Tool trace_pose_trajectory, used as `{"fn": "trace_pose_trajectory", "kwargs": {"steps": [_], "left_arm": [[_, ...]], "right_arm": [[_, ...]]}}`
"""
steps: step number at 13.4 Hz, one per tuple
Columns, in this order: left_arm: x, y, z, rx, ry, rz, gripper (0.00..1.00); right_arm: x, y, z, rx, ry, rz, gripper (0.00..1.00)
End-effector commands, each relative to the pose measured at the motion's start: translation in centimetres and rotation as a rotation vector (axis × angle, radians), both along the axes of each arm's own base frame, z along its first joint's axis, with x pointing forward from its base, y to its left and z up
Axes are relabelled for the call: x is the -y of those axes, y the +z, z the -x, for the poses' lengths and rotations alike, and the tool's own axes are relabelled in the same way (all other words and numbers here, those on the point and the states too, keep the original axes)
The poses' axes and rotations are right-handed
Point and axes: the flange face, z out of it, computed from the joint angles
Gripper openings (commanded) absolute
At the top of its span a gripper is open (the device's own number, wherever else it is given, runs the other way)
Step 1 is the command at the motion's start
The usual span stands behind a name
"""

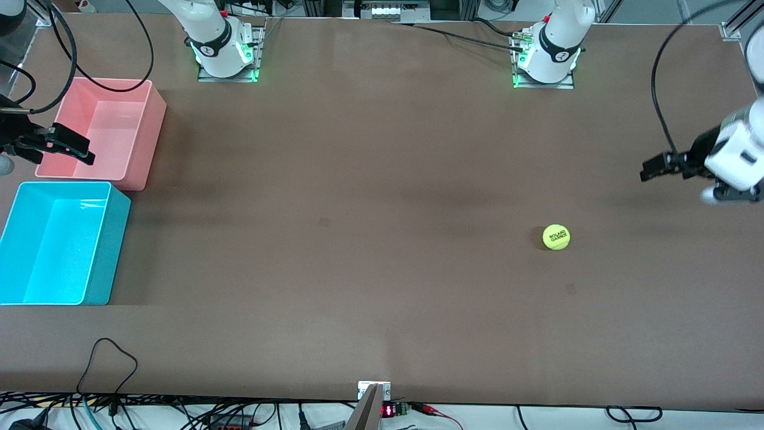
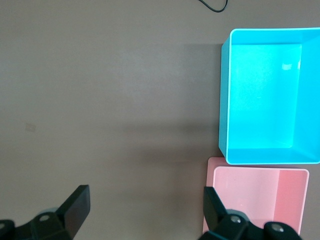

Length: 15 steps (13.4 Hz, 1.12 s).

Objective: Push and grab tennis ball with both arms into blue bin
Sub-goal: 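Lower the left gripper beside the tennis ball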

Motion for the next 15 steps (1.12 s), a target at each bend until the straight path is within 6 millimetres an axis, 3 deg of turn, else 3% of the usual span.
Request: {"fn": "trace_pose_trajectory", "kwargs": {"steps": [1, 2, 3, 5, 10, 12, 15], "left_arm": [[-1.0, -4.4, -2.4, -0.053, -0.018, -0.026, 0.15], [-1.6, -6.8, -2.8, -0.09, -0.064, -0.015, 0.04], [-2.0, -9.1, -3.0, -0.125, -0.181, 0.022, 0.0], [-3.5, -12.8, -4.0, -0.134, -0.35, 0.077, 0.0], [-2.3, -20.5, -5.8, -0.122, -0.908, 0.171, 0.0], [-1.9, -22.0, -6.6, -0.077, -1.164, 0.195, 0.0], [-1.7, -23.7, -6.9, -0.04, -1.394, 0.209, 0.0]], "right_arm": [[0.1, -2.0, -0.8, -0.044, 0.0, -0.017, 1.0], [-0.1, -2.5, -1.0, -0.053, 0.003, -0.016, 1.0], [-0.2, -3.3, -1.2, -0.069, 0.005, -0.017, 1.0], [-0.2, -5.4, -1.9, -0.104, 0.009, -0.019, 1.0], [-1.6, -7.7, -2.0, -0.187, 0.035, -0.008, 1.0], [-2.0, -8.3, -2.1, -0.198, 0.038, -0.007, 1.0], [-1.9, -8.7, -2.2, -0.21, 0.037, -0.008, 1.0]]}}
